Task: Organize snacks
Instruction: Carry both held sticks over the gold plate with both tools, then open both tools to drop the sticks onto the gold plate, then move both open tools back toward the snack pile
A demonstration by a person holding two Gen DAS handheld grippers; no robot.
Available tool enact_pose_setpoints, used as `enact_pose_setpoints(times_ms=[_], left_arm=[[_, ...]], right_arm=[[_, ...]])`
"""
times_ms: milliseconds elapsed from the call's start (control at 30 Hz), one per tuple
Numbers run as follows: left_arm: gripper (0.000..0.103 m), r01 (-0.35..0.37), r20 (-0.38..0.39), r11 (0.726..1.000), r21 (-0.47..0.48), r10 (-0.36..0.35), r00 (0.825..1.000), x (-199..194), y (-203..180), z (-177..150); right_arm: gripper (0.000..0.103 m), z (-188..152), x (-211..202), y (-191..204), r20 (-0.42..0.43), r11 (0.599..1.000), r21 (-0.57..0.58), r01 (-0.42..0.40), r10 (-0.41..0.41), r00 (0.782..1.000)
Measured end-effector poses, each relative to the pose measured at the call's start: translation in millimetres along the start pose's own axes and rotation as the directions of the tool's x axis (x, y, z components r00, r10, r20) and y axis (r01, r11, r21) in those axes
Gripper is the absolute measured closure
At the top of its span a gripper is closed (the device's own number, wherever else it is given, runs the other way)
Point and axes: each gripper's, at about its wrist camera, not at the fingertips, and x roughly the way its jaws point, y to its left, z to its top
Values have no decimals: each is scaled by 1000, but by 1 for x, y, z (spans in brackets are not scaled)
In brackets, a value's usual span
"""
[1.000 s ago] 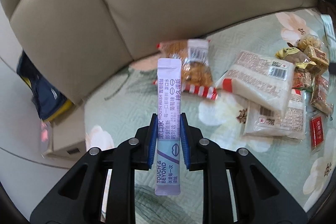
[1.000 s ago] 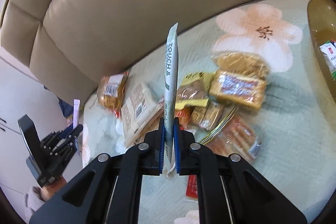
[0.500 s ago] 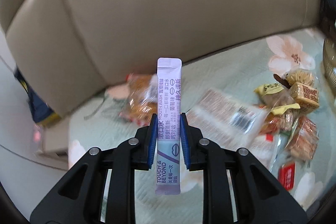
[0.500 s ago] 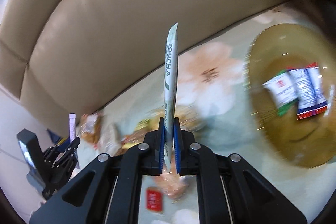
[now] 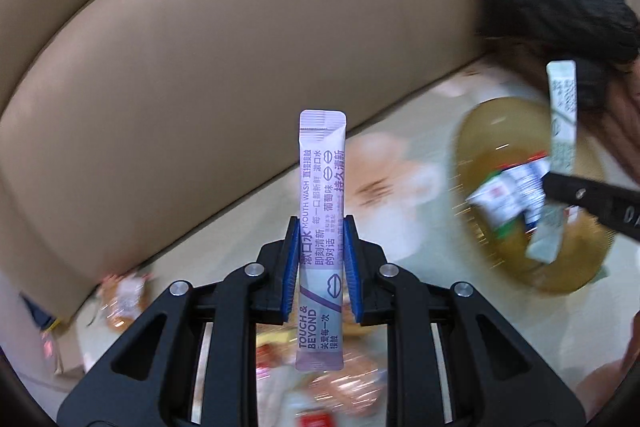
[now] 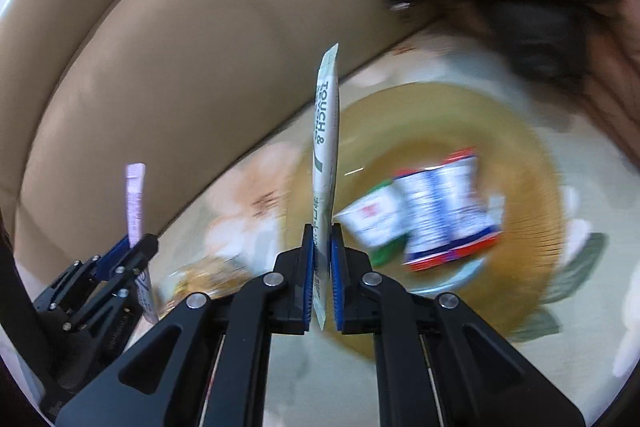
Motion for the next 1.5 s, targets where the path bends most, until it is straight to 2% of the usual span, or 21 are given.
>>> enact_pose_setpoints(times_ms=[133, 200, 267, 333, 367, 400, 433, 467, 500, 533, 567, 633, 700, 767, 933, 1100, 1300, 1500], left_arm=[[83, 117, 9, 993, -3, -117, 993, 6, -43, 24], [83, 171, 10, 985, -10, -170, 985, 11, -59, 31], [83, 213, 5, 977, 8, -213, 977, 19, -81, 36], [82, 238, 2, 970, 37, -239, 971, 23, -100, 40], [80, 251, -3, 967, 44, -251, 968, 26, -107, 40], [74, 284, -11, 958, 51, -283, 959, 32, -114, 41], [39, 303, -20, 951, 54, -302, 953, 35, -119, 42], [18, 273, -36, 960, 55, -272, 962, 41, -123, 43], [10, 231, -49, 971, 54, -228, 972, 49, -123, 43], [3, 183, -67, 982, 41, -180, 981, 57, -121, 44], [3, 187, -79, 982, 22, -184, 980, 62, -116, 44], [3, 240, -102, 970, -38, -243, 965, 71, -106, 42], [3, 240, -114, 970, -49, -244, 963, 76, -103, 39], [3, 199, -126, 980, -26, -201, 971, 79, -102, 34], [3, 177, -133, 984, 12, -173, 976, 79, -104, 27], [3, 144, -125, 989, 20, -141, 982, 71, -91, 23], [3, 98, -112, 995, -24, -100, 989, 56, -52, 16], [3, 25, -114, 998, -61, -32, 993, 41, -2, -9]], right_arm=[[96, 3, -7, -42, 26, 993, 117, -14, 11, 1000], [96, 4, -5, -55, 29, 989, 145, 8, -12, 999], [96, 3, -1, -60, 18, 988, 151, 26, -29, 999], [91, 3, 5, -59, 16, 986, 162, 37, -40, 999], [78, 3, 6, -61, 22, 985, 168, 48, -52, 998], [61, 5, 4, -66, 29, 980, 181, 84, -91, 995], [48, 6, 3, -74, 38, 966, 208, 153, -165, 986], [9, 6, 1, -83, 65, 956, 245, 163, -184, 981], [5, 4, -1, -88, 97, 953, 274, 126, -158, 983], [5, 2, -2, -93, 117, 948, 311, 69, -110, 987], [5, 2, 1, -97, 107, 939, 344, 31, -71, 992], [5, 0, 7, -97, 85, 934, 357, -1, -31, 996], [5, 1, 9, -92, 75, 942, 336, 16, -43, 996], [5, 1, 8, -90, 72, 947, 321, 23, -49, 996], [5, 3, 8, -87, 88, 940, 341, 2, -34, 996], [5, 8, 14, -76, 85, 950, 313, -8, -20, 996], [5, 10, 16, -45, 91, 965, 262, -14, -10, 996], [5, 2, 19, 26, 76, 996, 75, -42, 36, 996]])
